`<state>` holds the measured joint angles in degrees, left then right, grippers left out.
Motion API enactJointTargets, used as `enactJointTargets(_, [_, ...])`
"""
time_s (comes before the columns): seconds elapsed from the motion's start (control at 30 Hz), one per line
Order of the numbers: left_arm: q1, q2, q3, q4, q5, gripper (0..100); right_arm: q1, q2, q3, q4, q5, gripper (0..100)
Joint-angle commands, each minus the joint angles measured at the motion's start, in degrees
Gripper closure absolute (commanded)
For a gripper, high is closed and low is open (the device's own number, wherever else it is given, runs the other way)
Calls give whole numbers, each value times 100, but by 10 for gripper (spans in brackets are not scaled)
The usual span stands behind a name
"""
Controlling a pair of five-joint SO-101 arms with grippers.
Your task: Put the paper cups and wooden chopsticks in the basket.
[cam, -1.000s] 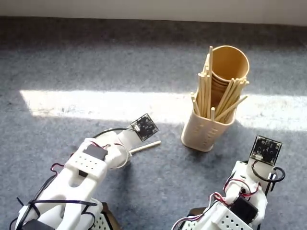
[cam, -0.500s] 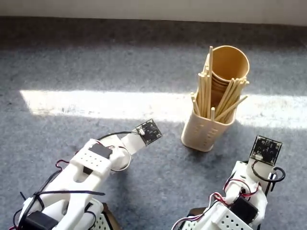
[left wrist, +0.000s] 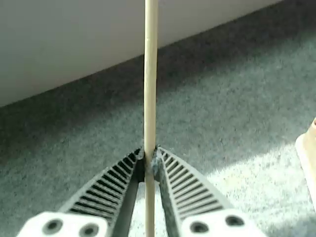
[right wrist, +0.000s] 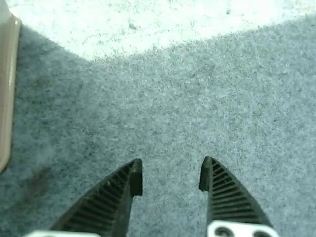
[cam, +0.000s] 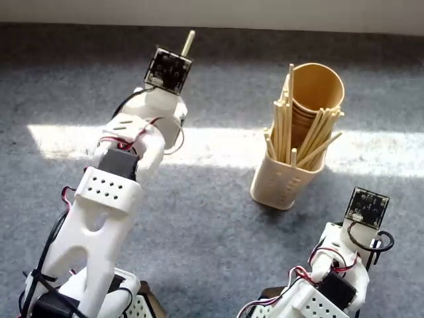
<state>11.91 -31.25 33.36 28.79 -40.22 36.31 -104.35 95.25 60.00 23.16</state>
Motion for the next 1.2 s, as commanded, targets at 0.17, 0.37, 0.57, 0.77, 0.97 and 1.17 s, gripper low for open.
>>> enactJointTargets(0.17, [585, -75, -1824, -237, 1486, 995, -57, -66, 769, 13, 141, 800])
enactJointTargets(0.37, [1534, -31, -2387, -589, 1547, 995, -57, -66, 769, 13, 141, 800])
enactJointTargets(0.57, [2352, -4, -2316, -1222, 1574, 995, -57, -66, 769, 22, 141, 800])
enactJointTargets(0.77, [2835, 312, -1886, -1978, 1600, 995, -57, -66, 769, 22, 141, 800])
enactJointTargets(0.97, [2888, 1103, -1974, -2101, 2075, 995, -57, -66, 769, 22, 141, 800])
enactJointTargets(1.17, [2888, 1209, -1974, -2110, 2066, 994, -57, -66, 769, 22, 141, 800])
